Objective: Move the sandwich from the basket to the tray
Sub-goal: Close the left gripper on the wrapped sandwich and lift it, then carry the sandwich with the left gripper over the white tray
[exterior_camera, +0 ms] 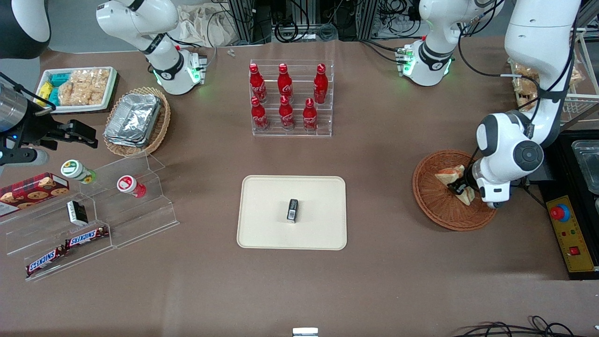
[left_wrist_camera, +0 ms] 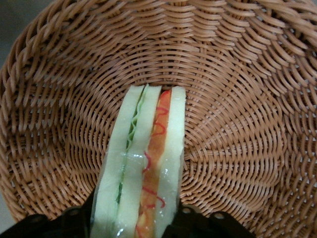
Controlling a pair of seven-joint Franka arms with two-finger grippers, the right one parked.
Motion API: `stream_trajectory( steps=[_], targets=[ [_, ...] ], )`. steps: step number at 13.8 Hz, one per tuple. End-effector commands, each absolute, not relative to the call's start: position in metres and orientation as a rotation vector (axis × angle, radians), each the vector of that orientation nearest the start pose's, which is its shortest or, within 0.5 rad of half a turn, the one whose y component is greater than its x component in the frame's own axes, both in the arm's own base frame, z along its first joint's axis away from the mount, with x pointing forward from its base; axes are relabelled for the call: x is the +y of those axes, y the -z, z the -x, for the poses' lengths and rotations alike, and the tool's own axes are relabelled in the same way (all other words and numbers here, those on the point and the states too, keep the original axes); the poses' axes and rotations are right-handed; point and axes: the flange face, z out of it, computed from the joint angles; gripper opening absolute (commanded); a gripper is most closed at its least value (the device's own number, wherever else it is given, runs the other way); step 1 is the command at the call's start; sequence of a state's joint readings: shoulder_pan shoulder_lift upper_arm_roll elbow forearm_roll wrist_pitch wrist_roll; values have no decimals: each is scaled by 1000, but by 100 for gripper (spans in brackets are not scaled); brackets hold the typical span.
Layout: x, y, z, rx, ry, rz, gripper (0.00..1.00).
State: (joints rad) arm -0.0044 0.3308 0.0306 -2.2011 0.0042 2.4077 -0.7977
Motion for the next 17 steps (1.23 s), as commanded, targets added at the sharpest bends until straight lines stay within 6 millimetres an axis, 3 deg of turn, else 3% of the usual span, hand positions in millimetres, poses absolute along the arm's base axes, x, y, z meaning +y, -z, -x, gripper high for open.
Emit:
stream_trajectory(
  steps=[1, 2, 5, 6, 8, 11, 13, 15, 17],
  targets=[
    [24, -243, -543, -1262, -134, 2805, 0],
    [24, -266, -543, -1234, -156, 2807, 0],
    [16, -366, -558, -1013, -253, 2882, 0],
    [4, -392, -565, -935, -303, 2896, 0],
    [-40, -431, -573, -731, -364, 2950, 0],
    [-113, -444, -573, -401, -337, 3058, 0],
    [-177, -431, -583, -217, -339, 3153, 0],
    [-227, -408, -600, -143, -365, 3201, 0],
    [-281, -388, -607, -152, -274, 3244, 0]
  ],
)
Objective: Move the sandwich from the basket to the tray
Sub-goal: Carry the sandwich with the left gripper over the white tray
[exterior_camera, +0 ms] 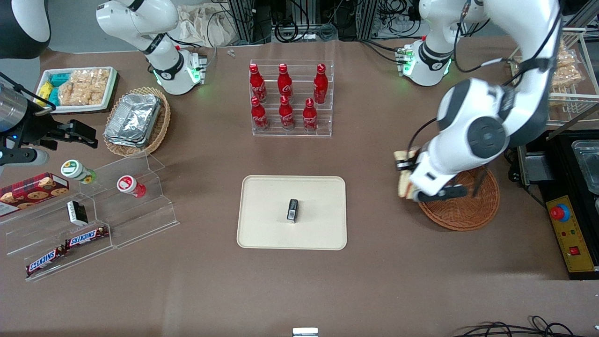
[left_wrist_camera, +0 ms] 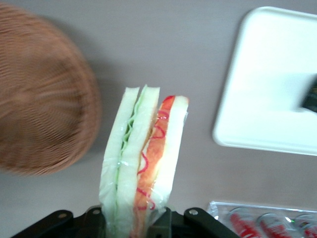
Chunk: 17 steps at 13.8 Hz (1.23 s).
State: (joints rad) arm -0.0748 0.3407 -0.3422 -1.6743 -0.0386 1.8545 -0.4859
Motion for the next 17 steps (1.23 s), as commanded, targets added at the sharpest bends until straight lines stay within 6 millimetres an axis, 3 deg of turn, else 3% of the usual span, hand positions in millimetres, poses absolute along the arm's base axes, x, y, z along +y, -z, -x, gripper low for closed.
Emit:
stream_trajectory(
  steps=[1, 5, 8, 10, 12, 13, 14, 17],
  targets=[
    [-296, -379, -609, -154, -219, 3273, 1],
    [-367, -314, -599, -47, -136, 3346, 4],
    [-388, -274, -593, -55, -133, 3368, 9],
    [-393, -251, -589, -14, -140, 3340, 19],
    [-394, -241, -589, -15, -92, 3315, 37],
    [-397, -240, -586, -2, -65, 3287, 59],
    [-398, -237, -584, -18, -39, 3258, 99],
    [-397, -233, -584, 20, 9, 3218, 100]
  ],
)
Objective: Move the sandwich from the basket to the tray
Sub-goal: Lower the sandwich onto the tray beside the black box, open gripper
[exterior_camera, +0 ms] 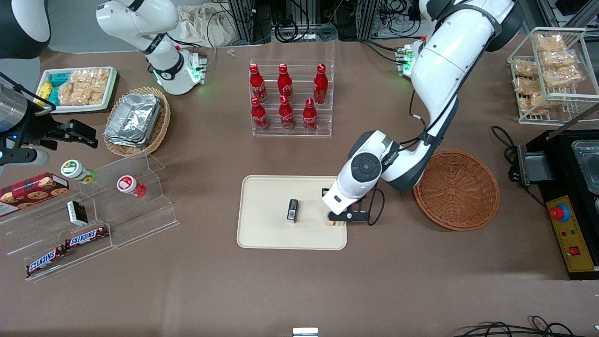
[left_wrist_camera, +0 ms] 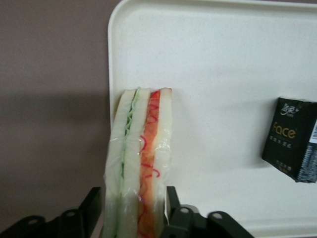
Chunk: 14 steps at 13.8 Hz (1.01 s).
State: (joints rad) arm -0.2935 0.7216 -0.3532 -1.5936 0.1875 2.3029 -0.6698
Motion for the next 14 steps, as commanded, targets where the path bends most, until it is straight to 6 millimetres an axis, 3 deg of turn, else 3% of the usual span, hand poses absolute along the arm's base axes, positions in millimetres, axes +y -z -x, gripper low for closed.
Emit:
stream_trajectory(
  steps=[1, 3, 4, 5, 6, 8, 9, 11, 14],
  targets=[
    [-397, -236, -585, 15, 14, 3221, 99],
    [-392, -250, -592, -25, 25, 3232, 100],
    [-391, -270, -593, -27, 46, 3229, 99],
    [-384, -292, -594, -14, 28, 3204, 99],
    [-364, -319, -605, -57, -46, 3173, 99],
    [-350, -384, -603, 62, -312, 3157, 99],
    [-326, -412, -606, 108, -435, 3133, 99],
    [-286, -464, -614, 78, -403, 3140, 99],
    [-230, -511, -617, -48, -333, 3150, 99]
  ],
)
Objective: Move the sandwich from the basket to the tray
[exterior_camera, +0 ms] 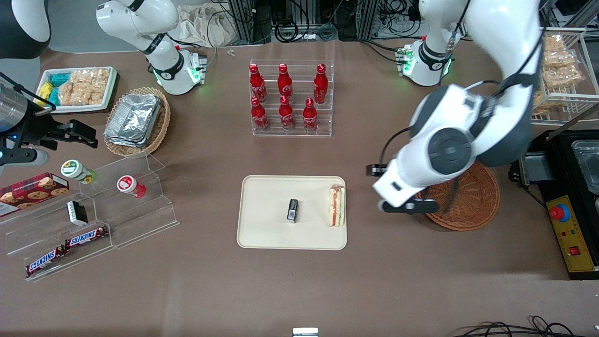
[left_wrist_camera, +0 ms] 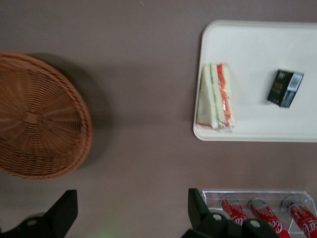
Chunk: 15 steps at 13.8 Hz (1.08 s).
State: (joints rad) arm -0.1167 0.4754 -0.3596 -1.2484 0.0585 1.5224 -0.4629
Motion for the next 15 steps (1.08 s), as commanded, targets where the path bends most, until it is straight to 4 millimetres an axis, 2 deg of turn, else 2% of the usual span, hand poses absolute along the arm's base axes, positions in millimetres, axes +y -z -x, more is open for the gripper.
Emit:
stream_trajectory(
  steps=[1, 4, 5, 6, 8, 12, 14, 15],
  targets=[
    [-209, -520, -616, -96, -328, 3145, 99],
    [-166, -563, -595, -101, -236, 3128, 100],
    [-158, -572, -586, -43, -217, 3120, 100],
    [-139, -580, -580, -80, -194, 3103, 100],
    [-117, -588, -569, -138, -174, 3083, 100],
    [-92, -594, -538, -88, -59, 3096, 100],
    [-77, -593, -536, -85, -71, 3098, 100],
    [-77, -595, -538, -94, -69, 3109, 100]
  ],
)
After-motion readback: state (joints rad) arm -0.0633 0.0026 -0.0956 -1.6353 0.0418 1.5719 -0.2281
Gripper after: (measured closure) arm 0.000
